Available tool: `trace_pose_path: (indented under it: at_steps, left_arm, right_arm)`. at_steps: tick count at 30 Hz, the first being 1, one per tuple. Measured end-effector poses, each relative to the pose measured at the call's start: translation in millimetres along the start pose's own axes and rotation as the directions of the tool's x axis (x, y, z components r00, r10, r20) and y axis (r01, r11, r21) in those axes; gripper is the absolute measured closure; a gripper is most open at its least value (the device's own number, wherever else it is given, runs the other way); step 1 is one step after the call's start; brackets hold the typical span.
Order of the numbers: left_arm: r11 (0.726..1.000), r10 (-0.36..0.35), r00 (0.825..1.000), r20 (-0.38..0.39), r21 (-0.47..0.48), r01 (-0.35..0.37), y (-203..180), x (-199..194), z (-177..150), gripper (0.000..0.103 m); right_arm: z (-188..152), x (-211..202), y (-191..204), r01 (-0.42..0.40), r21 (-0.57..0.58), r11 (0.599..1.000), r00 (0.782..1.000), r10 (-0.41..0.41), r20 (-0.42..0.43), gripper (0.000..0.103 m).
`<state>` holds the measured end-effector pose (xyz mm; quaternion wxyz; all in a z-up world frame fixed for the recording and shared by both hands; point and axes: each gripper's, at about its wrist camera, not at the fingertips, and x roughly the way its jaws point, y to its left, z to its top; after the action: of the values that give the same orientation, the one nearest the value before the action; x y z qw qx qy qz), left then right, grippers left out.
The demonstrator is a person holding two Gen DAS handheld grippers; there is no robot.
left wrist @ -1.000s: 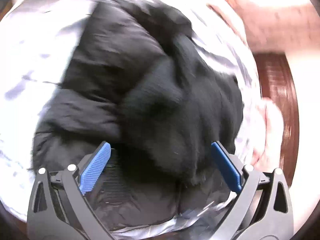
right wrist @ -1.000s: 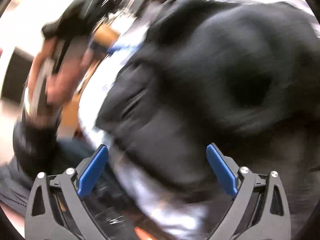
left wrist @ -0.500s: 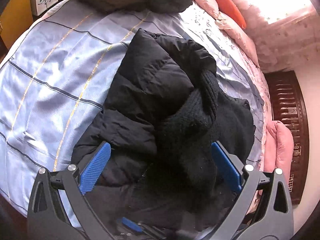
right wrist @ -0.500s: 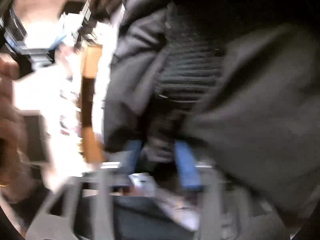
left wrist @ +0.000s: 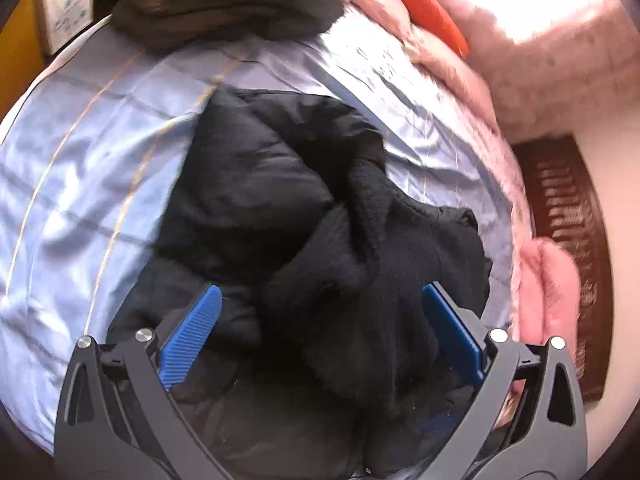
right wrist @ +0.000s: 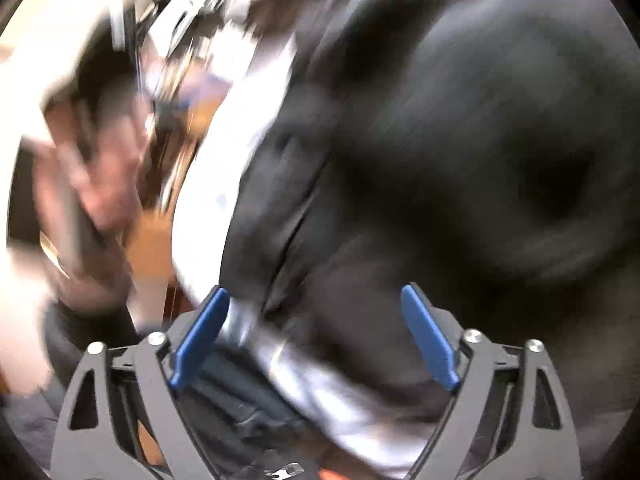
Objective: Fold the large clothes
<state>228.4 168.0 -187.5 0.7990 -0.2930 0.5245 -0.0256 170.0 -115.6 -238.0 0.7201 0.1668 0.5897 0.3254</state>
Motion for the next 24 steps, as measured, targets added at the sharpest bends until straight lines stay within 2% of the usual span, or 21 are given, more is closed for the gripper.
trace_pose_path:
  at_steps: [1,2,5,8,11,12,14,16,17,18,19,20,21,23,24]
  left_arm:
    - [1.0,0.002,1.0,-0.001,0.023,-0.002,-11,6,11,0.002]
    - [0.999,0.007,1.0,-0.002,0.038,-0.007,-20,10,20,0.002]
    - [0.997,0.033,0.999,0.014,0.07,-0.034,-43,30,46,0.002]
    - [0.995,0.062,0.998,0.009,0.072,-0.062,-56,66,67,0.002]
    - [0.998,0.049,0.992,-0.115,0.046,-0.044,-63,121,83,0.002]
    - [0.998,0.053,0.988,-0.142,0.049,-0.046,-65,133,86,0.002]
    - [0.992,0.112,0.979,-0.169,0.075,-0.101,-68,158,92,0.002]
    - [0.984,0.171,0.967,-0.192,0.087,-0.156,-66,175,94,0.002]
    - [0.982,0.186,0.962,-0.199,0.078,-0.174,-63,182,94,0.007]
    - [0.982,0.186,0.963,-0.194,0.069,-0.175,-60,185,94,0.021]
    - [0.985,0.172,0.965,-0.196,0.063,-0.163,-57,188,93,0.034]
    - [0.989,0.146,0.968,-0.205,0.055,-0.137,-56,189,92,0.055]
    - [0.991,0.133,0.969,-0.209,0.045,-0.126,-54,188,92,0.065]
    - [0.994,0.106,0.974,-0.2,0.027,-0.102,-51,180,92,0.073]
    - [0.997,0.073,0.98,-0.187,0.008,-0.073,-50,172,94,0.076]
  right_arm:
    - [21,-29,-22,0.02,0.043,0.999,0.998,-0.022,0.057,0.007]
    - [51,-57,-45,0.071,0.092,0.993,0.988,-0.082,0.133,0.007]
    - [117,-97,-99,0.177,0.228,0.957,0.942,-0.232,0.242,0.007]
    - [176,-81,-142,0.251,0.297,0.921,0.933,-0.312,0.179,0.007]
    - [211,-50,-178,0.315,0.34,0.886,0.931,-0.359,0.071,0.007]
    - [222,-34,-192,0.313,0.364,0.878,0.937,-0.348,0.034,0.007]
    - [240,-7,-205,0.269,0.382,0.884,0.96,-0.279,-0.03,0.007]
    - [243,18,-215,0.272,0.363,0.891,0.962,-0.255,-0.096,0.007]
    - [246,29,-216,0.296,0.35,0.889,0.955,-0.269,-0.123,0.008]
    - [252,35,-218,0.299,0.35,0.888,0.954,-0.272,-0.125,0.01]
    - [253,38,-217,0.286,0.348,0.893,0.958,-0.261,-0.117,0.028]
    - [253,36,-215,0.291,0.339,0.895,0.957,-0.265,-0.12,0.045]
    - [254,39,-209,0.307,0.324,0.895,0.952,-0.287,-0.111,0.05]
    - [250,31,-197,0.294,0.309,0.904,0.955,-0.293,-0.049,0.07]
    - [248,31,-190,0.276,0.315,0.908,0.959,-0.284,-0.022,0.073]
